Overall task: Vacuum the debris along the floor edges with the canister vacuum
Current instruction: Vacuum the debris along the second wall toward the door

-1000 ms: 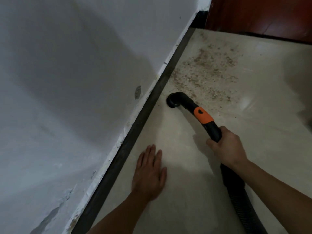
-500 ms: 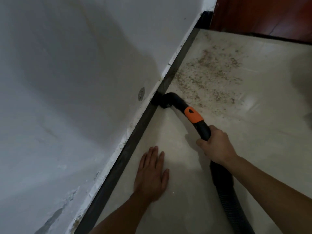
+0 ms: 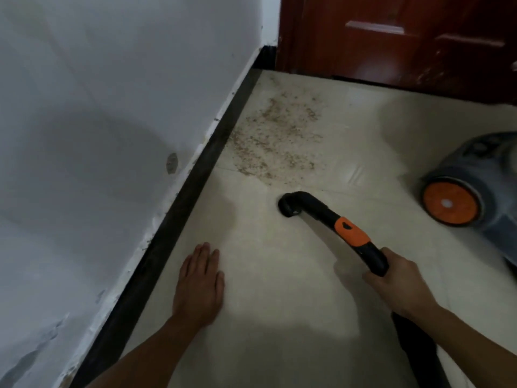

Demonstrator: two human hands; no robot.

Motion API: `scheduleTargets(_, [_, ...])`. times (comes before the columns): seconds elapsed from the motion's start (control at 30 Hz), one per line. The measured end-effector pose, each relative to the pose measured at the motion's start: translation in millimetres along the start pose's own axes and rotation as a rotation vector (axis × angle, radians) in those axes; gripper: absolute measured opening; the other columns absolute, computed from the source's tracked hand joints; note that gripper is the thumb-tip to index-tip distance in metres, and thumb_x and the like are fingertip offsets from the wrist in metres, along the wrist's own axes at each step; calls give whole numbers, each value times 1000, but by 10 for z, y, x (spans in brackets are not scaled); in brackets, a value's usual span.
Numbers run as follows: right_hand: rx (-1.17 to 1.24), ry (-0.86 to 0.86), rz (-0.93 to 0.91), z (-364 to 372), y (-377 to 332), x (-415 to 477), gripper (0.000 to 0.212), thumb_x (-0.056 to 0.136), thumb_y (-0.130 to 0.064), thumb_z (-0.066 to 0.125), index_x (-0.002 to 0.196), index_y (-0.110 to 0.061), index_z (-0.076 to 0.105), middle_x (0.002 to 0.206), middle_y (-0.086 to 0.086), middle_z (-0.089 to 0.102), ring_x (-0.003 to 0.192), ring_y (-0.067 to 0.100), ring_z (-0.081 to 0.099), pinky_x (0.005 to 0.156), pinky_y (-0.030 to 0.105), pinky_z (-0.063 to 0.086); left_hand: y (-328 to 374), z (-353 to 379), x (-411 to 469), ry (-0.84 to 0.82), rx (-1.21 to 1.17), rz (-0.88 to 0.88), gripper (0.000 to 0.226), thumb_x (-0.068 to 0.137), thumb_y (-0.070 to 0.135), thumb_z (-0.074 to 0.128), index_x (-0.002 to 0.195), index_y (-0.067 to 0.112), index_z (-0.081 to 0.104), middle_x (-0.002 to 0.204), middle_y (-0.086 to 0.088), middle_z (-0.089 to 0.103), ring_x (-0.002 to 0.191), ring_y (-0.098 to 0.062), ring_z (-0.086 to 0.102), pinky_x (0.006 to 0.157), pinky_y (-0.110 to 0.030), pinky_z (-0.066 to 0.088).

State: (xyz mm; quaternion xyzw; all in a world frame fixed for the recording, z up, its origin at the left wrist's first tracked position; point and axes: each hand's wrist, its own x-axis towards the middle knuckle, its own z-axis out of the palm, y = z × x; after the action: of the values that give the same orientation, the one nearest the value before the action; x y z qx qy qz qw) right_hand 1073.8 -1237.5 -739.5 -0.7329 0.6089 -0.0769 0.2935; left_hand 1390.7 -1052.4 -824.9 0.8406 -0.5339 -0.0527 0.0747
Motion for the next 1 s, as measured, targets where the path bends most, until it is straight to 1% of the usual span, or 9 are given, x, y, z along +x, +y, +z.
scheduleTargets(0.1, [-1, 117, 139, -217, 303, -17, 21, 77, -14, 75, 77, -17, 55, 64, 9, 61, 57, 27, 59, 52, 34, 45, 116, -18, 154, 34, 14, -59, 46, 89, 23, 37, 119, 0, 63, 128, -25, 57, 119, -37, 55, 98, -48, 43])
scheduleTargets(0.17, [15, 166, 189, -243, 344, 27, 18, 78, -17, 74, 83, -15, 56, 67, 11, 62, 60, 29, 61, 56, 35, 47, 238, -29, 327, 8, 1, -138, 32, 90, 15, 49, 116, 0, 62, 126, -25, 56, 117, -38, 52, 97, -46, 40])
scheduleTargets(0.23, [27, 160, 174, -189, 301, 83, 19, 78, -17, 73, 88, -14, 57, 69, 10, 62, 61, 27, 61, 54, 31, 44, 349, -28, 517, -6, 1, -168, 32, 90, 14, 54, 118, 0, 59, 129, -24, 52, 120, -37, 47, 97, -45, 37])
scheduleTargets(0.33, [31, 109, 122, -164, 178, 214, 20, 79, -18, 72, 91, -14, 57, 71, 8, 62, 63, 26, 61, 54, 29, 41, 424, 10, 745, -18, 33, -162, 40, 94, 20, 48, 130, 3, 52, 140, -23, 44, 130, -36, 40, 101, -44, 32])
scheduleTargets(0.43, [45, 140, 129, -185, 56, 375, 21, 80, -18, 71, 94, -12, 57, 74, 9, 61, 65, 27, 59, 56, 30, 41, 394, 108, 792, 20, 49, -139, 48, 97, 24, 40, 139, 2, 46, 146, -26, 39, 136, -39, 35, 108, -46, 29])
scheduleTargets(0.63, [8, 34, 9, 141, -50, 323, 20, 78, -20, 71, 86, -16, 53, 70, 4, 59, 59, 21, 58, 50, 27, 38, 381, 228, 724, 83, -9, -130, 55, 93, 29, 35, 140, 4, 47, 147, -25, 39, 138, -37, 35, 113, -48, 27])
scheduleTargets(0.77, [31, 166, 80, 116, -126, 517, 22, 79, -21, 71, 92, -13, 56, 74, 8, 59, 62, 25, 54, 54, 30, 37, 378, 228, 745, 83, -8, -138, 55, 93, 29, 34, 141, 4, 46, 148, -24, 38, 140, -36, 33, 114, -47, 26])
scheduleTargets(0.93, [-8, 29, -60, 289, -368, 639, 21, 78, -18, 72, 90, -15, 54, 69, 3, 58, 58, 21, 56, 50, 27, 36, 383, 212, 722, 57, -10, -139, 55, 96, 31, 30, 145, 7, 40, 153, -21, 31, 143, -33, 26, 117, -44, 20])
scheduleTargets(1.0, [13, 65, -33, 306, -459, 724, 21, 79, -19, 71, 92, -14, 56, 71, 5, 59, 61, 23, 57, 51, 28, 37, 394, 201, 725, 71, -35, -140, 54, 95, 29, 33, 142, 5, 44, 150, -23, 35, 141, -35, 31, 116, -46, 23])
